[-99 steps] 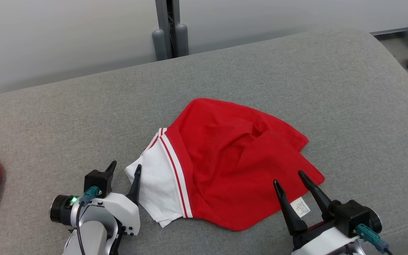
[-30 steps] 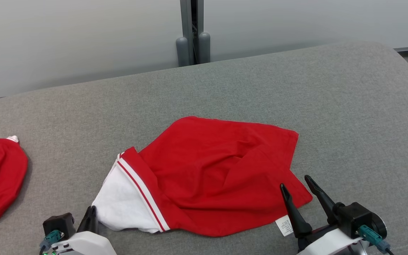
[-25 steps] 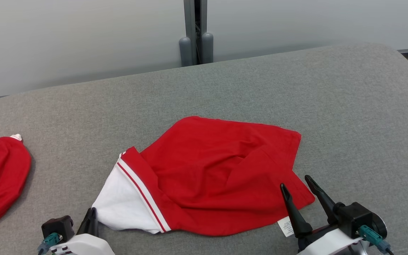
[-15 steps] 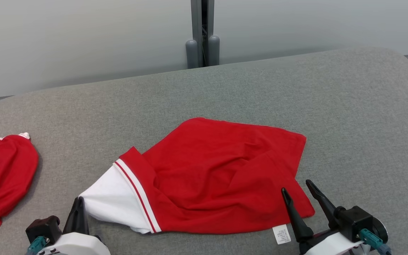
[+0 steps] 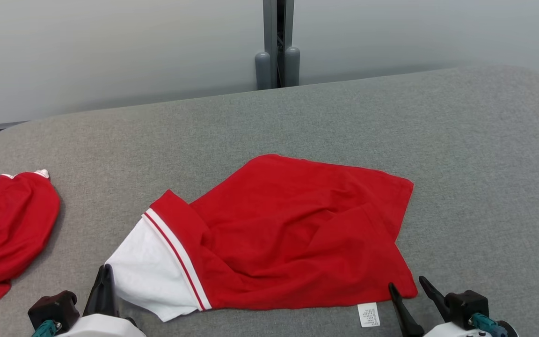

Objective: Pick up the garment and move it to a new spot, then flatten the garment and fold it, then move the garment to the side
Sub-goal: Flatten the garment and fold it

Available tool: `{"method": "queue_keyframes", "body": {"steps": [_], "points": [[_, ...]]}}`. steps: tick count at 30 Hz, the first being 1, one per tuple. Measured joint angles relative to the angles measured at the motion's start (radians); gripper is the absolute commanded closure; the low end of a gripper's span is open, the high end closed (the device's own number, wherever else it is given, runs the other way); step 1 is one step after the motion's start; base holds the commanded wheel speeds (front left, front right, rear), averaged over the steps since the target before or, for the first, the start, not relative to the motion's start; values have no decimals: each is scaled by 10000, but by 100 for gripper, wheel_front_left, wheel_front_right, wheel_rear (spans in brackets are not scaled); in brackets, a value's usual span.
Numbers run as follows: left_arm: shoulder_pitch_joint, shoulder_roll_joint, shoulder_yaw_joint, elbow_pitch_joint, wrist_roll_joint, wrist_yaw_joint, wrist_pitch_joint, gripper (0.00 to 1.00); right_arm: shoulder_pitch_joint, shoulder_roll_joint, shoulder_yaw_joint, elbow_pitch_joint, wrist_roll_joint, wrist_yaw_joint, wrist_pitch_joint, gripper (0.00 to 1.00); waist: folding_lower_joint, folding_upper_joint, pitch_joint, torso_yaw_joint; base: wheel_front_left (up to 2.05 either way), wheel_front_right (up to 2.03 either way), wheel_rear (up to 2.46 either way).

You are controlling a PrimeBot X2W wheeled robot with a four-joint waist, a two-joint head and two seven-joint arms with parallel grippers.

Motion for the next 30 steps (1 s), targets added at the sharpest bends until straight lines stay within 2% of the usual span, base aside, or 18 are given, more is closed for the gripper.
{"method": "queue_keyframes", "body": {"steps": [6,12,13,14,16,22,30], "points": [[250,-35,-244,-742,59,161,395,100,-335,40,-368,761,-178,0,0,0,0,0,164,130,0,0,0],[382,-6,-387,-1335,176,359,614,100,-506,81,-382,930,-211,0,-2,0,0,0,306,184,0,0,0],[451,-6,-416,-1392,176,370,644,100,-501,84,-368,955,-215,0,-2,3,0,0,315,183,0,0,0],[488,-6,-449,-1446,184,380,671,100,-500,90,-362,955,-228,0,-2,47,0,0,318,178,0,0,0],[493,0,-460,-1649,180,416,692,100,-484,88,-332,832,-303,0,-2,100,0,0,307,160,0,0,0],[592,-56,-393,-2460,-169,378,738,100,-236,58,-347,-213,-251,0,-2,100,0,0,161,60,0,0,0],[522,-198,33,-3682,-1438,-50,863,100,-124,-359,-669,-2146,176,0,-2,100,0,0,-65,-166,0,0,0]]}}
